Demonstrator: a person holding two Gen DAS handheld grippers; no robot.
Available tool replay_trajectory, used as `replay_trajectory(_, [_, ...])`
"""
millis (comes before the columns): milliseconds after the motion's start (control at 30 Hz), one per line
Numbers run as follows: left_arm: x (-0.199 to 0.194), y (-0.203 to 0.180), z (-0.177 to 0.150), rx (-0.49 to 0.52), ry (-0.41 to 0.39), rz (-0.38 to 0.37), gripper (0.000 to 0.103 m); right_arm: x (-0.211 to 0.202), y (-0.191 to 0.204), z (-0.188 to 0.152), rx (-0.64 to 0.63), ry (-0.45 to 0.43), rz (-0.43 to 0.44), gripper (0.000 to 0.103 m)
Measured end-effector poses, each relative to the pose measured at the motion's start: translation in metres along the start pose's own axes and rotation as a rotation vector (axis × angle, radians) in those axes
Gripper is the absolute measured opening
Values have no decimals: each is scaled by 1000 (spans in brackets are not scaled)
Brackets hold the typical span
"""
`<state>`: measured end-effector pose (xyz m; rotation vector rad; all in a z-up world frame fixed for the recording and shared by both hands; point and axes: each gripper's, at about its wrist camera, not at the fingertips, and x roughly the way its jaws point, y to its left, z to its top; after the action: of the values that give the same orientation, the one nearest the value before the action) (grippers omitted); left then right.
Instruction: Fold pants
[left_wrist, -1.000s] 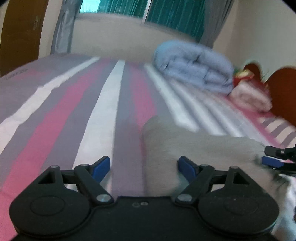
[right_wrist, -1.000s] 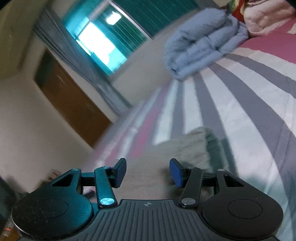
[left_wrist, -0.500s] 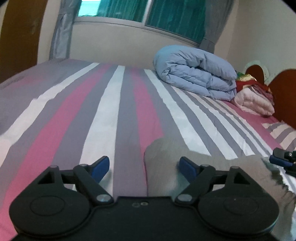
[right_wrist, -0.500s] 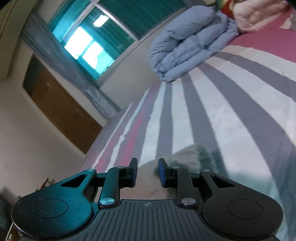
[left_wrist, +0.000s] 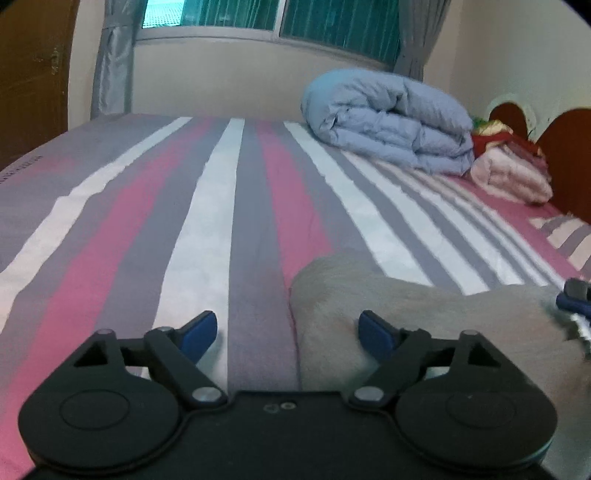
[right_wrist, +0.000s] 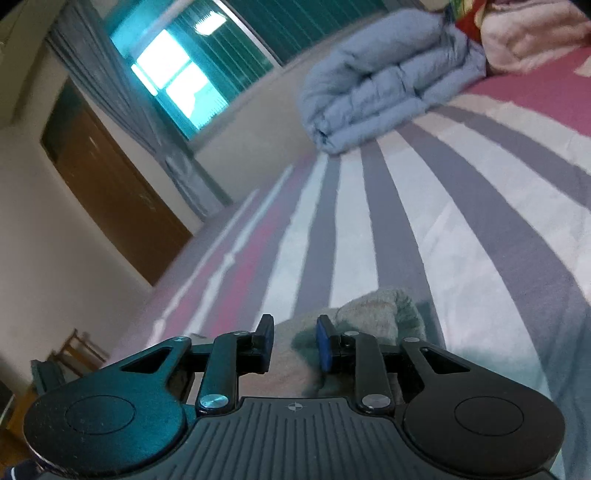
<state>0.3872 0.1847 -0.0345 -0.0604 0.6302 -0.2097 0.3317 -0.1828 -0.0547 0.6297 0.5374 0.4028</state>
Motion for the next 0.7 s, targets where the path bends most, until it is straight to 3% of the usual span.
replay_trajectory(100, [-22,-6,-7,5,-18,-8,78,-24,10,-7,-1,0,42,33])
replay_trajectory(167, [-29,-9,-17,-2,-7,-16,80,-37,16,-17,-21,15,59,43])
replay_trajectory(233, [-20,-12,-31,23,88,-20,81,-39,14,-31,-54,60,16,44])
replay_trajectory(267, [-23,-9,-34,-8,91,-38,81,-38,12,-35,-57,90,-15,44])
replay_trajectory(333, [-36,1,-34,-61,72,-88,78,-49,3,-33,11,77,10,44])
replay_trajectory(400, [-43,11,-37,-91,84,-154,79,-73,2,-25,42,9,24,66])
replay_trajectory(433, [-42,15,-39,-101,102,-180,79,-85,0,-23,39,-22,31,90])
replay_trajectory(467, [-39,19,-41,-108,128,-207,79,-90,-5,-21,39,-24,23,94])
replay_trajectory(600, [-23,39,-44,-214,179,-320,77,-85,-42,-26,139,75,-4,94])
replay_trajectory(700, [-10,53,-44,-276,216,-385,69,-75,-69,-39,277,134,68,94])
